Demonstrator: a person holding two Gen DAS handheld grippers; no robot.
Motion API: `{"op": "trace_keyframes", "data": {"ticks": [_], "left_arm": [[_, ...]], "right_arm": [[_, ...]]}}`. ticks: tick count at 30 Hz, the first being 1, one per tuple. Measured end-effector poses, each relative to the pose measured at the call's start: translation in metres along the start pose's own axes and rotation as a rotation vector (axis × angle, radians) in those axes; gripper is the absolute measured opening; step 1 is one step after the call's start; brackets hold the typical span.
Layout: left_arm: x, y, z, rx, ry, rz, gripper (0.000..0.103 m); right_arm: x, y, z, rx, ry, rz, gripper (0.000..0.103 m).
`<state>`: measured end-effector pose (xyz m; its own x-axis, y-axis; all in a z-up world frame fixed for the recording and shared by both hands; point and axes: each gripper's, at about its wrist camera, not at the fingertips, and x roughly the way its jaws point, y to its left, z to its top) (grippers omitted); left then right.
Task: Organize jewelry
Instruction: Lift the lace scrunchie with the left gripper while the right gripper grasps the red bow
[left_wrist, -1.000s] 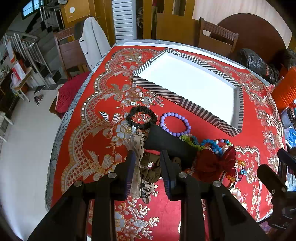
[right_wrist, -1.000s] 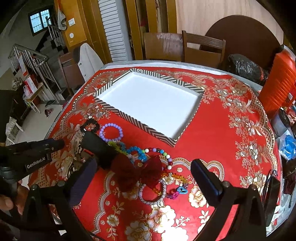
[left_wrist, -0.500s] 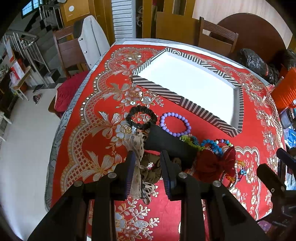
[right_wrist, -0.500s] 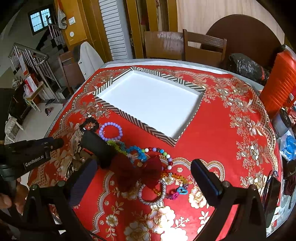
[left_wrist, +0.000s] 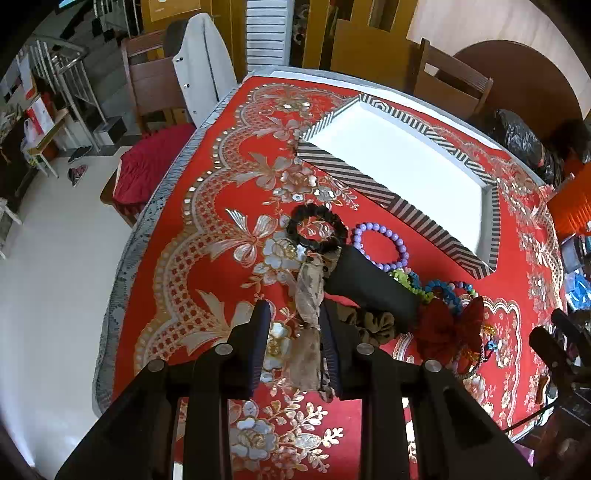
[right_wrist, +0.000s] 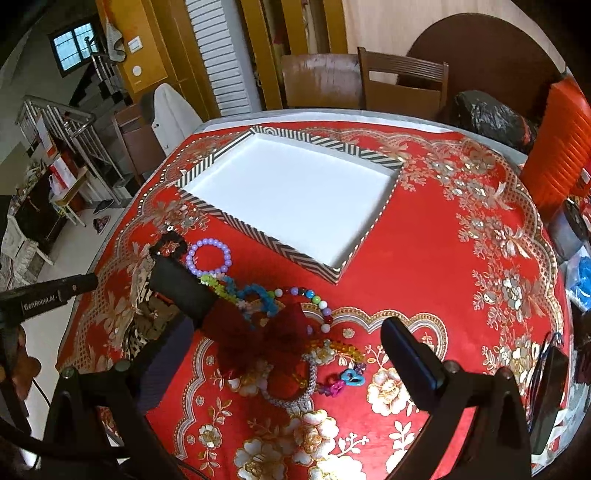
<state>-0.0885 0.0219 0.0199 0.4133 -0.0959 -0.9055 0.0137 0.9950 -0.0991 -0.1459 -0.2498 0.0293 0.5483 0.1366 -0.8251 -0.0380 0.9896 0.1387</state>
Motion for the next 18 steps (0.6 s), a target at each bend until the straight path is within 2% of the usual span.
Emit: {"op": "trace_keyframes", "data": {"ticks": [9, 12, 14, 18], "left_arm": [[0.0, 0.009, -0.005, 0.038, 0.03, -0.059, 0.014], [0.01, 0.008, -0.007, 0.033, 0.056, -0.076, 0.014], [0.02, 0.007, -0.008, 0.017, 0.079, -0.104, 0.014], [0.042, 0.006, -0.01, -0.015, 0.134, -0.164, 0.014]], "right_arm": [[0.006, 0.014, -0.011, -0.075, 0.012, 0.057, 0.1], [0.015, 0.018, -0.018, -0.096, 0.036, 0.082, 0.093], [0.027, 0.021, -0.023, -0.105, 0.077, 0.112, 0.078], [0.045, 0.033, -0.026, -0.157, 0.105, 0.116, 0.071]]}}
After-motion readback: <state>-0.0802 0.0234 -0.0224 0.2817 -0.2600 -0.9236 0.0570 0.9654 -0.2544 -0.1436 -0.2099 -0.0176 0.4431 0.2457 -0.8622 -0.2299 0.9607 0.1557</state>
